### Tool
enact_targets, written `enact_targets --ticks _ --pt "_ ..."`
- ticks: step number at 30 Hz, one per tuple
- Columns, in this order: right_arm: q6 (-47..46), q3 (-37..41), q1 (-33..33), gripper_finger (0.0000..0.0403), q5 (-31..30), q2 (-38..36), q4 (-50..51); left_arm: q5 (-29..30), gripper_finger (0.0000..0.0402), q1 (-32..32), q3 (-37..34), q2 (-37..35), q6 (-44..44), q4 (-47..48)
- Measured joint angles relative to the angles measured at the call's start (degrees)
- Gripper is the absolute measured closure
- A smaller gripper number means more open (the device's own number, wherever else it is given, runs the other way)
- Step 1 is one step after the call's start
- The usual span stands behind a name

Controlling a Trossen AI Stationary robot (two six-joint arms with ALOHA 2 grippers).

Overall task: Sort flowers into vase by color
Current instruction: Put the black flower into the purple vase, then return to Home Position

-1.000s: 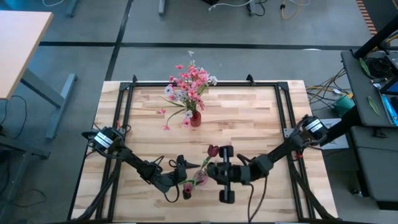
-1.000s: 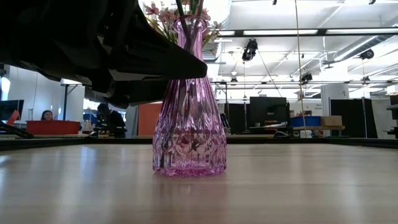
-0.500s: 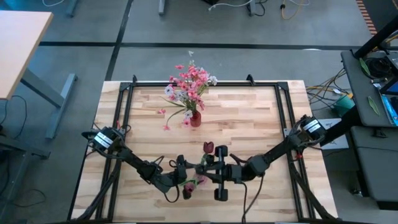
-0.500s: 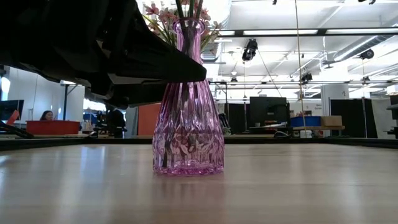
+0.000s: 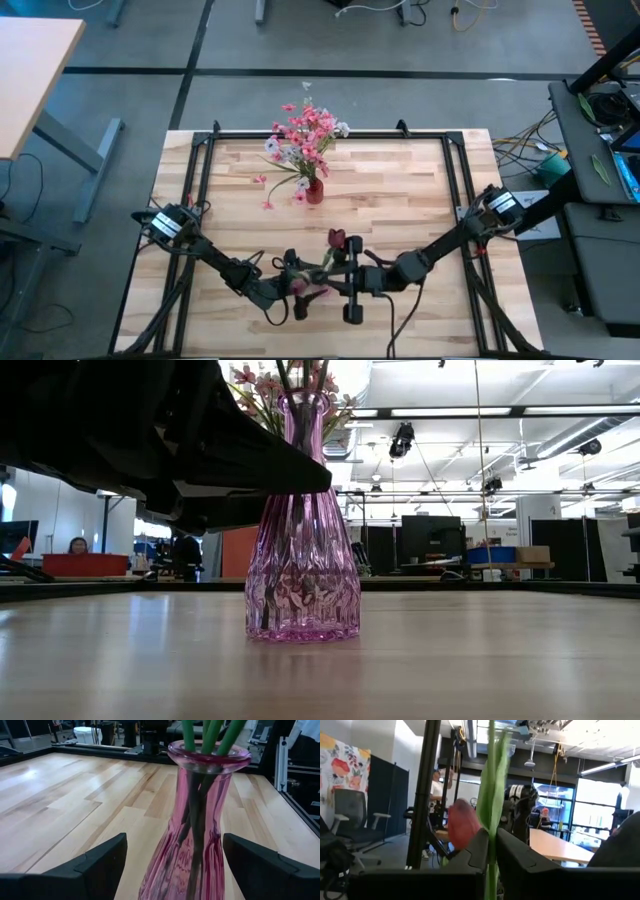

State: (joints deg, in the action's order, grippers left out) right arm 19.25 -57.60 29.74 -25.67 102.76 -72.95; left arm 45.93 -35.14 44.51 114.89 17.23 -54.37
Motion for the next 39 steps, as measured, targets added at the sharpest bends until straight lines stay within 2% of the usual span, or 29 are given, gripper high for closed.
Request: enact_targets --ticks 4,10,15,21,28,31,39 --pt "-0.5 0.0 0.3 0.0340 -2.4 0.0 1.1 0.0 0.0091 0.0 0.0 0.0 0.0 0.0" --pt "3.0 0.0 2.3 0.0261 -7.5 0.0 1.6 0.0 0.0091 0.0 0.0 0.0 0.0 0.0" --pt "7.8 0.0 5.3 0.0199 -15.5 -0.9 1.7 0.0 0.0091 0.0 0.0 0.0 0.0 0.0" --pt "10.9 0.0 8.4 0.0153 -22.7 -2.0 2.3 0.0 0.0091 0.0 0.0 0.0 0.2 0.0" --pt "14.7 0.0 11.0 0.0136 -25.4 -3.1 2.7 0.1 0.0091 0.0 0.0 0.0 0.5 0.0" --pt "15.2 -0.1 11.2 0.0141 -24.7 -3.2 3.0 0.1 0.0091 0.0 0.1 0.0 0.6 0.0" --pt "15.1 -3.2 12.1 0.0160 -25.5 -3.3 11.6 0.1 0.0091 0.0 0.1 0.0 1.1 0.0"
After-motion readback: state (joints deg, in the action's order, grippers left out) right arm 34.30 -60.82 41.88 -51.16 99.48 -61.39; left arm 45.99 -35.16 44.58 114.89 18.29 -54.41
